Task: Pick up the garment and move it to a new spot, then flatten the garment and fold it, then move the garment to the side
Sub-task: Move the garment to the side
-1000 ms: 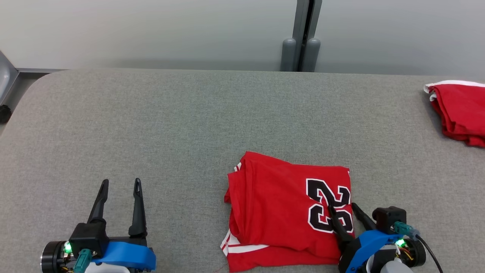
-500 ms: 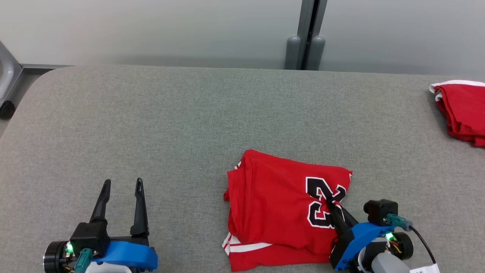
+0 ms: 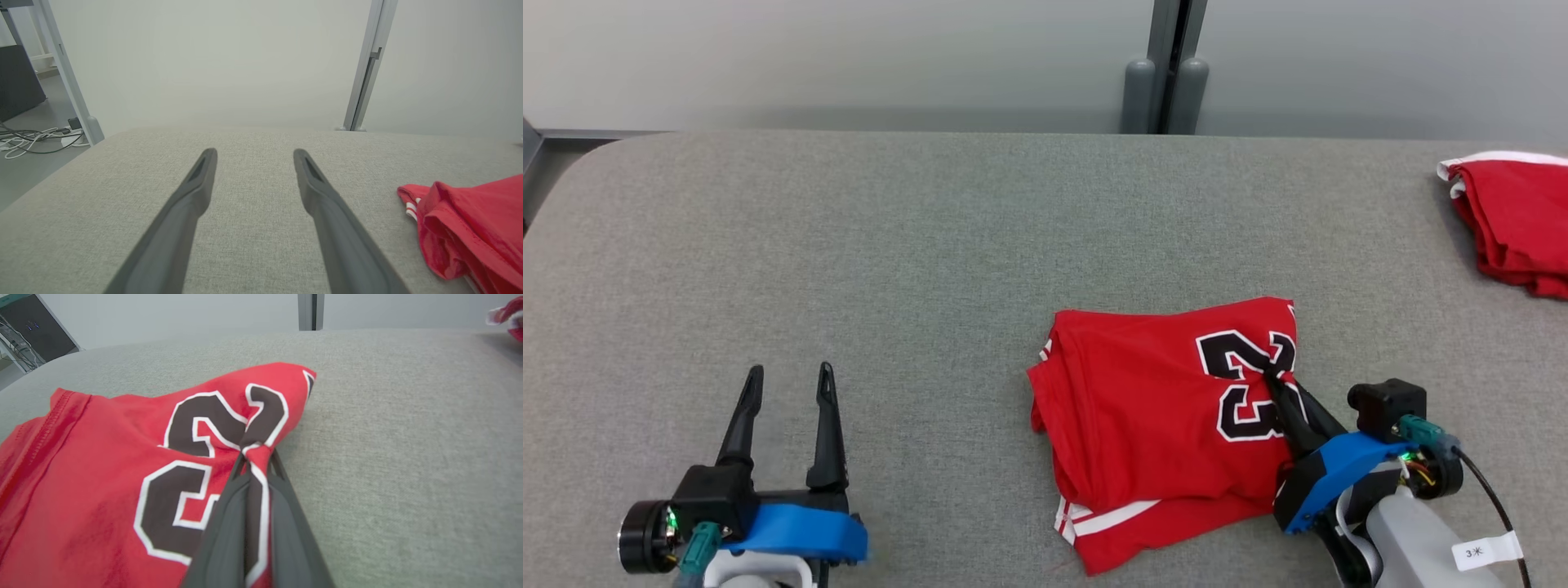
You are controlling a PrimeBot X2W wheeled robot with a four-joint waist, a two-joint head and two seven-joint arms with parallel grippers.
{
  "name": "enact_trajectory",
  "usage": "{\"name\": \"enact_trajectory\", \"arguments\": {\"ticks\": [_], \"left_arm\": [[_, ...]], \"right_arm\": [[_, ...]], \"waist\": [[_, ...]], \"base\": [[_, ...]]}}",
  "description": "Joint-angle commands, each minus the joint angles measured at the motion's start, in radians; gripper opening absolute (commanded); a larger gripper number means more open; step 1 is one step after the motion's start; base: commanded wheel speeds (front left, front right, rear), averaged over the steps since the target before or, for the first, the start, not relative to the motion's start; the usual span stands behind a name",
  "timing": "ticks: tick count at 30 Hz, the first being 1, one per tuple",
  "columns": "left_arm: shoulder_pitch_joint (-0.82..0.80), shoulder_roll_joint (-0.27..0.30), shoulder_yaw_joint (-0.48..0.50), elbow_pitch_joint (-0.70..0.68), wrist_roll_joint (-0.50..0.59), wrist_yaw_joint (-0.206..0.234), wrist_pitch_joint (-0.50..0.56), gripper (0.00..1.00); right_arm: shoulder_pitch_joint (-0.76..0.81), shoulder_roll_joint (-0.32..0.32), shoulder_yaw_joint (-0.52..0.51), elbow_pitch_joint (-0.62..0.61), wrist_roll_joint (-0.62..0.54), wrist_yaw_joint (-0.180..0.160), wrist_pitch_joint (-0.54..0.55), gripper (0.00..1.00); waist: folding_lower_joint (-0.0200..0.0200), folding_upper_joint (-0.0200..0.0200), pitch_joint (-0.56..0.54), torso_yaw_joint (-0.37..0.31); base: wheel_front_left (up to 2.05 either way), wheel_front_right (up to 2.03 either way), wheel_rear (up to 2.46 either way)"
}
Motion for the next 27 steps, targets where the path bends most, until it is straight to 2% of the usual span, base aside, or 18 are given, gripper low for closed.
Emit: {"name": "enact_trajectory", "arguments": {"ticks": [1,5,12,21,27], "left_arm": [[-0.021,0.0,-0.004,-0.009,-0.002,0.001,-0.004,1.0],[-0.042,-0.001,-0.004,-0.027,-0.003,-0.004,-0.004,1.0],[-0.09,0.003,0.005,-0.053,0.012,-0.01,-0.003,1.0],[-0.157,0.028,-0.001,-0.073,0.032,-0.018,-0.003,1.0],[-0.177,0.032,-0.005,-0.081,0.04,-0.017,-0.003,1.0]], "right_arm": [[-0.02,-0.015,-0.001,-0.008,-0.008,0.0,-0.005,0.0],[-0.031,-0.041,-0.019,-0.04,-0.008,0.0,-0.005,0.0],[-0.043,-0.07,-0.08,-0.097,-0.002,0.0,-0.005,0.0],[-0.02,-0.067,-0.164,-0.163,-0.012,0.0,-0.005,0.0],[0.008,-0.072,-0.203,-0.2,-0.022,0.0,-0.005,0.0]], "waist": [[0.0,0.0,0.007,-0.003],[0.0,0.0,0.047,-0.037],[0.0,0.0,0.125,-0.146],[0.0,0.0,0.201,-0.297],[0.0,0.0,0.219,-0.332]], "base": [[0.0,0.0,0.0],[0.0,0.0,0.0],[0.0,0.0,0.0],[0.0,0.0,0.0],[0.0,0.0,0.0]]}}
